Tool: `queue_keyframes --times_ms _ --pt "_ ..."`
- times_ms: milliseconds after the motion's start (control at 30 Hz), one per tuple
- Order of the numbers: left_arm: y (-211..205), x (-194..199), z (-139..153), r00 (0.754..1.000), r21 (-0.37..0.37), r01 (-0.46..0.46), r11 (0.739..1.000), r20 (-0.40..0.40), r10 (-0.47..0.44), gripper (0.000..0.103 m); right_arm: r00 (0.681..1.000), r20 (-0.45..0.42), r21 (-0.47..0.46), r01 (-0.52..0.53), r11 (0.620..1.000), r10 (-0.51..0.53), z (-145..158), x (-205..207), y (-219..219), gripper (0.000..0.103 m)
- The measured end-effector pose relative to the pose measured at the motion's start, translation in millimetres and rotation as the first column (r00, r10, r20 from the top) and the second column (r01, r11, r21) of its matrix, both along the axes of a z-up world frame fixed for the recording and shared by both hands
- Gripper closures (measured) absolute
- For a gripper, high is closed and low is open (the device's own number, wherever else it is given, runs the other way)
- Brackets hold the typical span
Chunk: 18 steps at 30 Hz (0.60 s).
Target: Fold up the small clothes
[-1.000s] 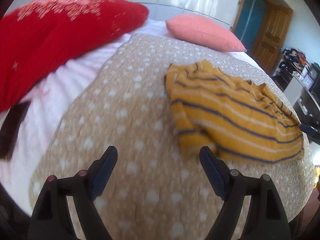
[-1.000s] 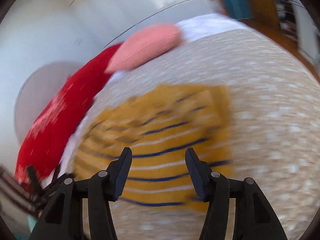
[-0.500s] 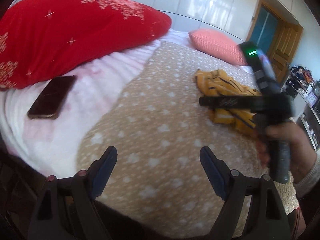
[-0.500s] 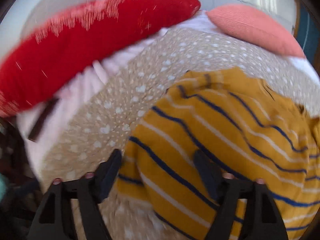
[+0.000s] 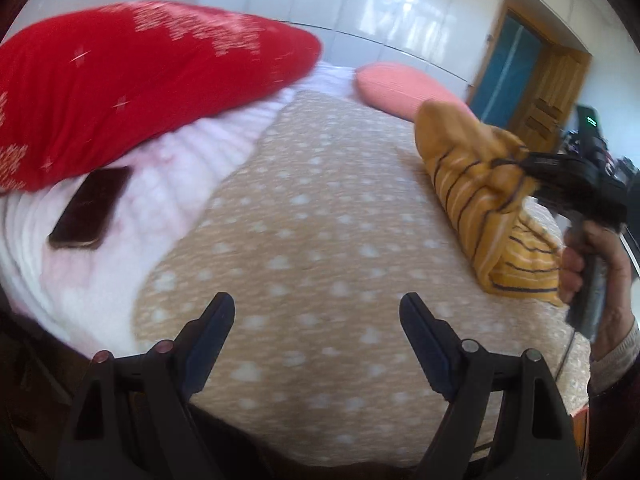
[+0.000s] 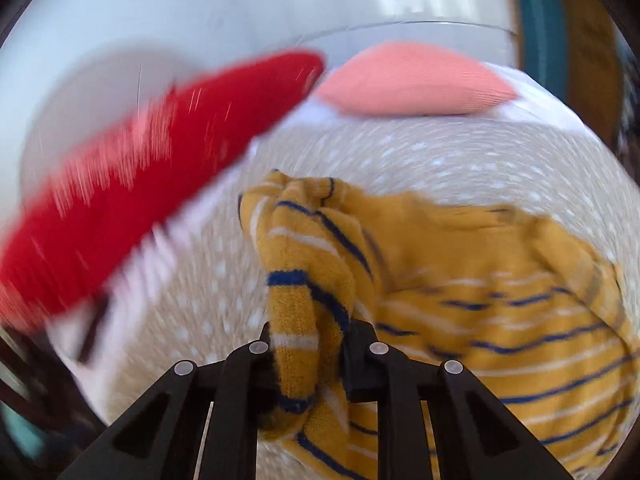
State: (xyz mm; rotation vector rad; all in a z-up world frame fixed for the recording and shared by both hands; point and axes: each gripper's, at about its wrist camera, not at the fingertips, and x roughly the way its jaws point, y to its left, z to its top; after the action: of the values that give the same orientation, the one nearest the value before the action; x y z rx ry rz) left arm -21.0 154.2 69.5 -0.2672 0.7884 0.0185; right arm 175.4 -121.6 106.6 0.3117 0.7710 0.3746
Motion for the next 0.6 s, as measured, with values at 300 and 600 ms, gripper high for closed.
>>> queue_keyframes --times_ms 300,600 --pt "-90.8 41.8 3.2 0.982 -0.014 0.187 0.982 -0.018 -0.187 0.019 0.948 -0.214 0.232 0.282 0.931 -0.234 -91.2 -49.5 -201.7 0.080" --pt "-154.1 91.0 8.1 0.942 -0.021 0.335 0.942 0.011 -0.335 0.014 0.955 -0.033 0.199 0.295 0.935 -0.294 -57.8 -85.0 -239.4 0.029"
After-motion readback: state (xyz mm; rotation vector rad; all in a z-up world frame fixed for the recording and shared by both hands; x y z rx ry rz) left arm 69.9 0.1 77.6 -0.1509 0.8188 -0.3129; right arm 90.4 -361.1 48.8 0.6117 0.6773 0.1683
